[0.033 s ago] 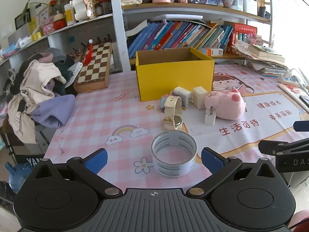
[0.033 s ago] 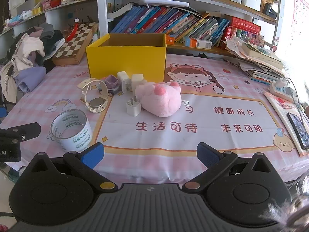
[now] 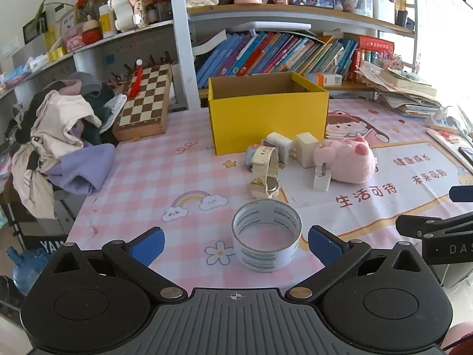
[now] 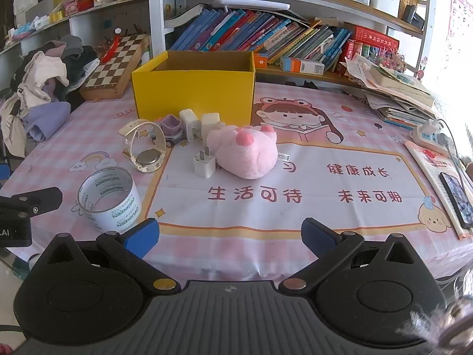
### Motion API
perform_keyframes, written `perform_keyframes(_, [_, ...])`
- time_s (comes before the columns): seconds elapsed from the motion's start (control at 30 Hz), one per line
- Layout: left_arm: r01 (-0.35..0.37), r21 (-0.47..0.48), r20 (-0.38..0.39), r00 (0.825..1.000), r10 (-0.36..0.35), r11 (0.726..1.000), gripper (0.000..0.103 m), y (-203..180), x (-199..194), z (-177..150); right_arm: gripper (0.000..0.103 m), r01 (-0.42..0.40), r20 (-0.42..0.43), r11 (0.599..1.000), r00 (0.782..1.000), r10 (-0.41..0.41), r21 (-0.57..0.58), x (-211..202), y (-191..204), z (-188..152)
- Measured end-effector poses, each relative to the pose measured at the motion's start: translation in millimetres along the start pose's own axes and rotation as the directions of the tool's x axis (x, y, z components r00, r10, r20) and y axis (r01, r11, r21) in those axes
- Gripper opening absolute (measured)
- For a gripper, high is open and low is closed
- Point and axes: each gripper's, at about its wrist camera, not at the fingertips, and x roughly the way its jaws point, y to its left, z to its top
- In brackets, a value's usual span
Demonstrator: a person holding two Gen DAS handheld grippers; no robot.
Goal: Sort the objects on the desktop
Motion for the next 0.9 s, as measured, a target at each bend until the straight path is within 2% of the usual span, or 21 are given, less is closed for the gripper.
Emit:
perform_keyframes(0.2, [0.007, 0.015, -0.009, 1.0, -0.007, 1.0, 0.103, -1.1, 8.9, -2.7, 0.103, -0.001, -0.001, 1.0, 1.0, 0.001, -0.001, 0.9, 0.9, 0.3])
perform_keyframes(0.4, [0.011, -0.015, -0.006, 1.0, -0.011, 1.0, 0.103, 3.0, 5.1, -2.9, 0.103, -0.002, -0.002, 1.0, 1.0, 0.002, -0.003, 1.8, 1.8, 0.6])
perform_keyframes(0.9, [0.022, -0.021, -0.003, 1.0, -0.022, 1.0, 0.103, 4.4, 4.2, -4.5, 0.103, -0.005, -0.004, 1.0, 1.0, 0.005, -0.007, 3.3, 3.0, 1.4])
